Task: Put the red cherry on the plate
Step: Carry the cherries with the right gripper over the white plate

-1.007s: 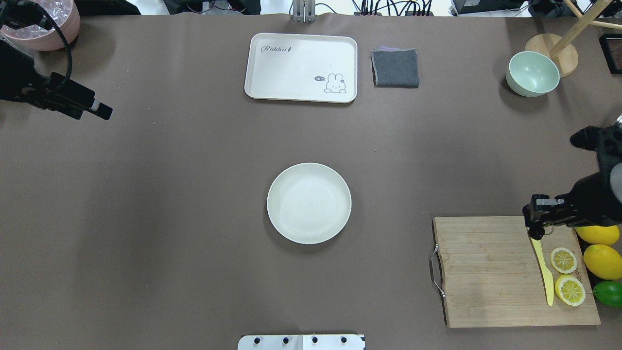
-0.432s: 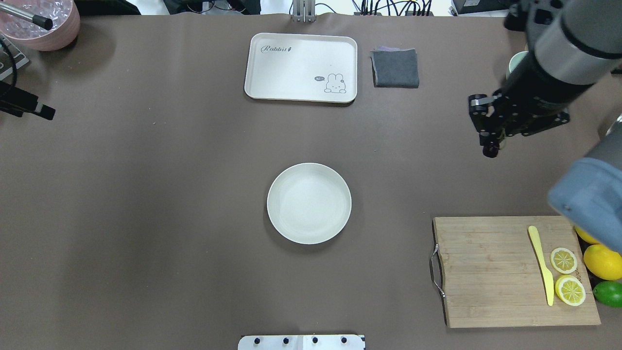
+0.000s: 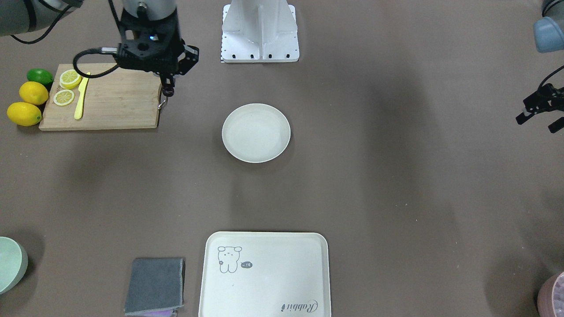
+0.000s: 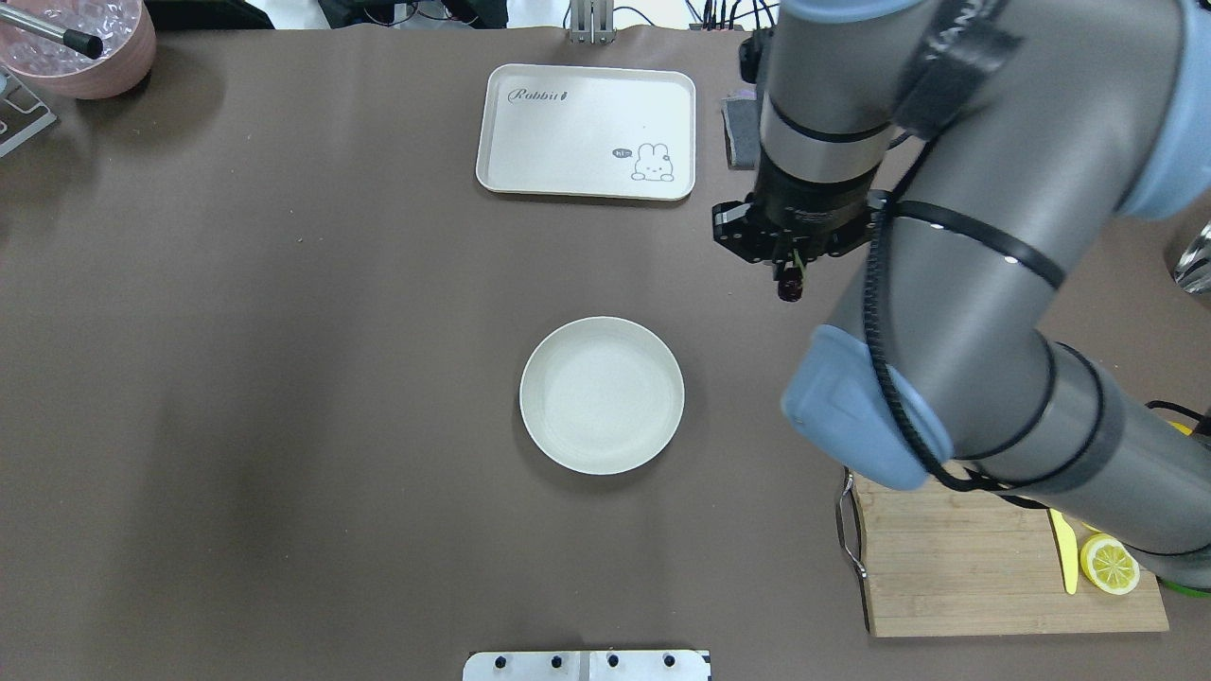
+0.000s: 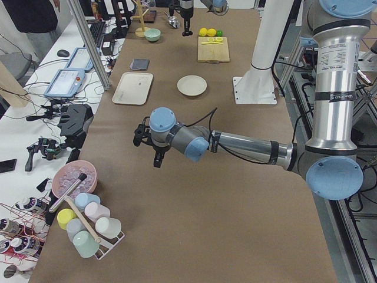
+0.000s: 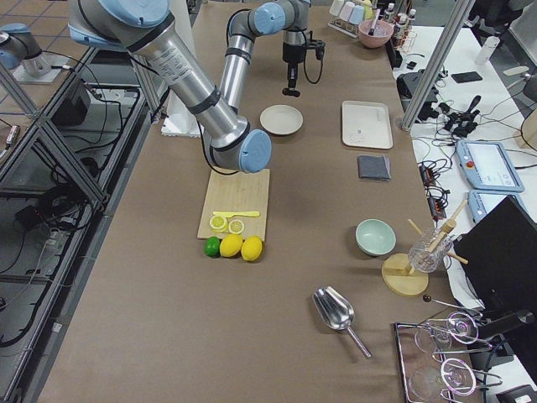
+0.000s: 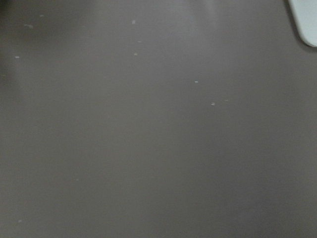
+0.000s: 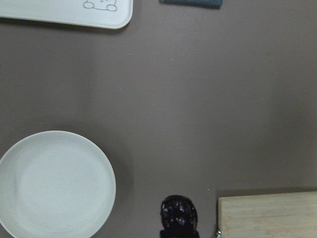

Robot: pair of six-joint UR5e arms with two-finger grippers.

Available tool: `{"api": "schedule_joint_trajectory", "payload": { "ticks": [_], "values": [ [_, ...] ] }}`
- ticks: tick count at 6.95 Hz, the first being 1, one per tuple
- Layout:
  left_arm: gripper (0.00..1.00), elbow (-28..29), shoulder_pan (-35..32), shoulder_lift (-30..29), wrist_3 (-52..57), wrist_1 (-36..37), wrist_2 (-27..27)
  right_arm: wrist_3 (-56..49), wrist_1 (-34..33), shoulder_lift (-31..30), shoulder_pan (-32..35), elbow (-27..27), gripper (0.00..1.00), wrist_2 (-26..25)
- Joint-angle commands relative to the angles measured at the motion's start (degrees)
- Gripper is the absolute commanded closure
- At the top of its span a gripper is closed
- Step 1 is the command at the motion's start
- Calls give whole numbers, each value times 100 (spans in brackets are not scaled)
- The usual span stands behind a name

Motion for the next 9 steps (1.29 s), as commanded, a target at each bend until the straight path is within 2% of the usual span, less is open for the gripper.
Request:
{"api": "schedule_joint_trajectory", "payload": {
  "ticks": [1, 3, 5, 6, 9],
  "values": [
    [3, 75, -180, 325, 59, 0, 105, 357, 1120, 530, -527, -1419, 100, -524],
    [2, 84, -294, 528, 59, 0, 254, 577, 2639, 620, -818, -2599, 100, -772],
    [2, 75, -487, 722, 33, 0, 422, 623, 3679, 612, -1151, -3488, 100, -1079],
    [2, 75, -540, 801, -20, 0, 422, 588, 3736, 620, -1284, -3492, 100, -1072],
    [2, 119, -795, 924, -38, 0, 431, 640, 3684, 376, -1592, -2914, 100, -1054]
  ]
}}
